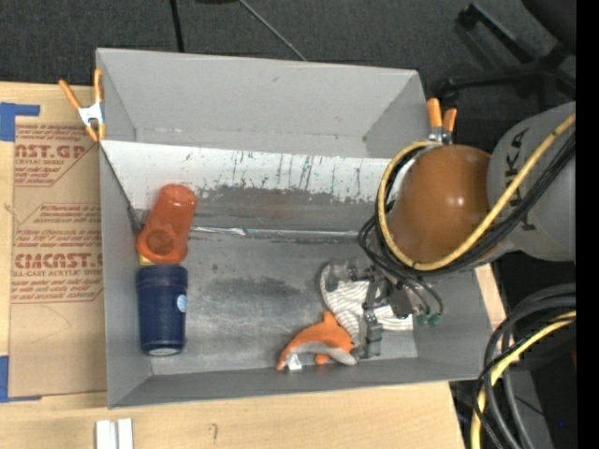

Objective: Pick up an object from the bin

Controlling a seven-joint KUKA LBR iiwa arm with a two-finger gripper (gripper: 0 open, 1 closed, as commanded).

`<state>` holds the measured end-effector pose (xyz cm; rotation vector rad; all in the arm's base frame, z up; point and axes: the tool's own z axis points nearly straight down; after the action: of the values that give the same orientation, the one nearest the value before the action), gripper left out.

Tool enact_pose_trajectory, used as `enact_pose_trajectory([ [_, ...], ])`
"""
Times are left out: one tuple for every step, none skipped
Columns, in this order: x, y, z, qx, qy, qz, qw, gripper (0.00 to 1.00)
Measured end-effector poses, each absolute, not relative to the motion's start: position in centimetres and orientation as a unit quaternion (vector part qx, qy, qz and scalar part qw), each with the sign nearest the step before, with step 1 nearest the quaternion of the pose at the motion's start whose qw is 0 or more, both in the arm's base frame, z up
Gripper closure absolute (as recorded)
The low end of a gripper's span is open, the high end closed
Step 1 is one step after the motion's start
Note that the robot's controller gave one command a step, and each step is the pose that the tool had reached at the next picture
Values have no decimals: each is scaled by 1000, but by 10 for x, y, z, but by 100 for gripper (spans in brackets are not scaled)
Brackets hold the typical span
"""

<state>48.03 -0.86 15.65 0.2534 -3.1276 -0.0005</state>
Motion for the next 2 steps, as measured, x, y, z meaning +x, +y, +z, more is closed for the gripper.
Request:
enact_pose_trajectory([
  [479,16,149,88,-996,-1,0,0],
  [505,-81,99,54,-999,0,-1,0],
])
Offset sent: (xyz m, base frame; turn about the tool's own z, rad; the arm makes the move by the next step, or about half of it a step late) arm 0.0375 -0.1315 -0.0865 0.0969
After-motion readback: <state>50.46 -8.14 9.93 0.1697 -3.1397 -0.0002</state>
